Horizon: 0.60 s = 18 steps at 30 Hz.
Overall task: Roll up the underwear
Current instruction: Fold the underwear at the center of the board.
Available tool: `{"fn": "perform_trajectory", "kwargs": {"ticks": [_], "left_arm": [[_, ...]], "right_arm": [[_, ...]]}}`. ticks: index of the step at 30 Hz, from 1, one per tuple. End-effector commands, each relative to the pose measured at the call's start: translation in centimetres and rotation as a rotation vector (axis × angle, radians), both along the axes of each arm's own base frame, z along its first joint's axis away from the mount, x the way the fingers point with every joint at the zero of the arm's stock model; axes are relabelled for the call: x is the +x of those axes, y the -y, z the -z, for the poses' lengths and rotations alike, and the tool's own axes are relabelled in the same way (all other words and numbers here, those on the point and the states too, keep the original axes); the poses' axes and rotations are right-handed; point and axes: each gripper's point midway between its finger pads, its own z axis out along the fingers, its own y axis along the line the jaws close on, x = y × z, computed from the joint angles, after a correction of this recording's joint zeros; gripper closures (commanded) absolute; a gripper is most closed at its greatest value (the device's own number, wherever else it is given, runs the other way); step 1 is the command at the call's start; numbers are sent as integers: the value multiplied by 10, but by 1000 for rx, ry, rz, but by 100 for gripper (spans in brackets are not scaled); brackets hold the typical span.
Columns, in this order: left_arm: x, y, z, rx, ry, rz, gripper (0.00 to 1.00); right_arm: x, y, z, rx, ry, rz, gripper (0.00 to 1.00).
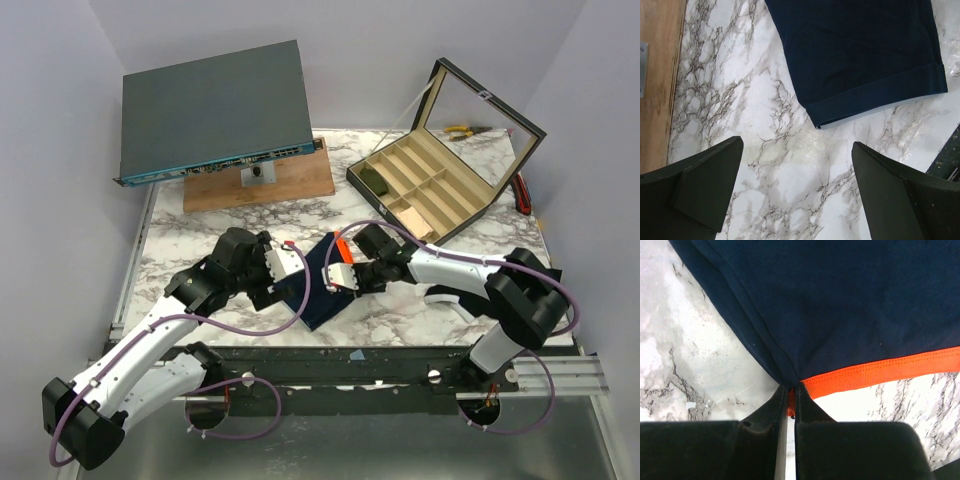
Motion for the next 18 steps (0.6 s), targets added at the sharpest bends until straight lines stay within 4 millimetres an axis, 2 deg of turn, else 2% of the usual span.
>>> {"fn": "perform_trajectory", "kwargs": {"ticks": [1, 6, 10, 14, 18], "left_arm": [[-9, 4, 4, -37, -37, 25, 1], [-24, 12, 13, -62, -108, 66, 1], [-32, 26, 21, -56, -124, 122, 1], [-43, 48, 29, 8, -107, 207, 1], [-59, 74, 38, 42, -148, 309, 1]], "right_arm": [[-20, 18, 15, -78, -121, 104, 95], [-32, 19, 18, -59, -262, 254, 96], [-28, 25, 23, -63, -341, 398, 96], [-18, 32, 27, -73, -379, 505, 97], [-16, 37, 31, -90, -380, 547, 97]]}}
